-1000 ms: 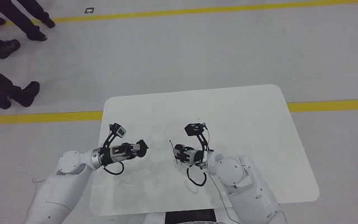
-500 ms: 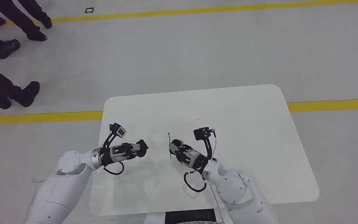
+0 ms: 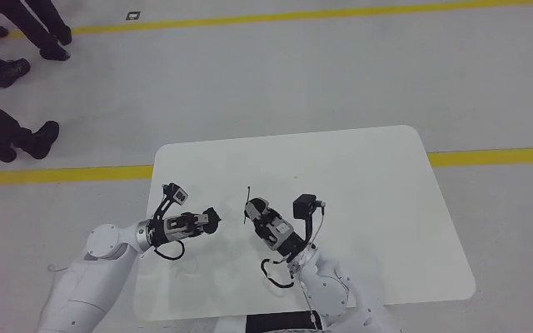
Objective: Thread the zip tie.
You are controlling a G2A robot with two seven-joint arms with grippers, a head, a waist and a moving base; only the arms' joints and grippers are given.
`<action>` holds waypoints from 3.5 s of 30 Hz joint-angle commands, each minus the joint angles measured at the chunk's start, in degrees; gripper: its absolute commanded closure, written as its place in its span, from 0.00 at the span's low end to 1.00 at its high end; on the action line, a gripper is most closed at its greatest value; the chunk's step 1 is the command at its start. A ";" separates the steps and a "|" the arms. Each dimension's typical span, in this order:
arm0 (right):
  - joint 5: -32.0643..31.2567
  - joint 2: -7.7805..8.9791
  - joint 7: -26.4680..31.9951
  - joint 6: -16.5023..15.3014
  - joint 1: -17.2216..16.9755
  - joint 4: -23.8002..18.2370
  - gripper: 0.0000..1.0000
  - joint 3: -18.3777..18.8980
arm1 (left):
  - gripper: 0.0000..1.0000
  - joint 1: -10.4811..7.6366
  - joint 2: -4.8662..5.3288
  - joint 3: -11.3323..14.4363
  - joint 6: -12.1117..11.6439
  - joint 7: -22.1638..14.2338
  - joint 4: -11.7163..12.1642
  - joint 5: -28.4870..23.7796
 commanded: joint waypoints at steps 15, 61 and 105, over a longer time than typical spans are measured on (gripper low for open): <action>-8.93 -0.70 -12.89 5.95 1.99 4.50 1.00 -5.17 | 1.00 -0.36 -1.62 6.18 0.00 9.17 -0.90 0.32; -19.63 -0.90 -22.60 17.84 7.25 11.07 1.00 -11.39 | 1.00 -0.50 -2.86 8.10 0.00 13.41 -0.61 -0.48; -20.00 -0.17 -24.20 19.30 7.90 11.48 1.00 -12.62 | 1.00 -0.50 -2.86 8.10 0.00 13.41 -0.61 -0.48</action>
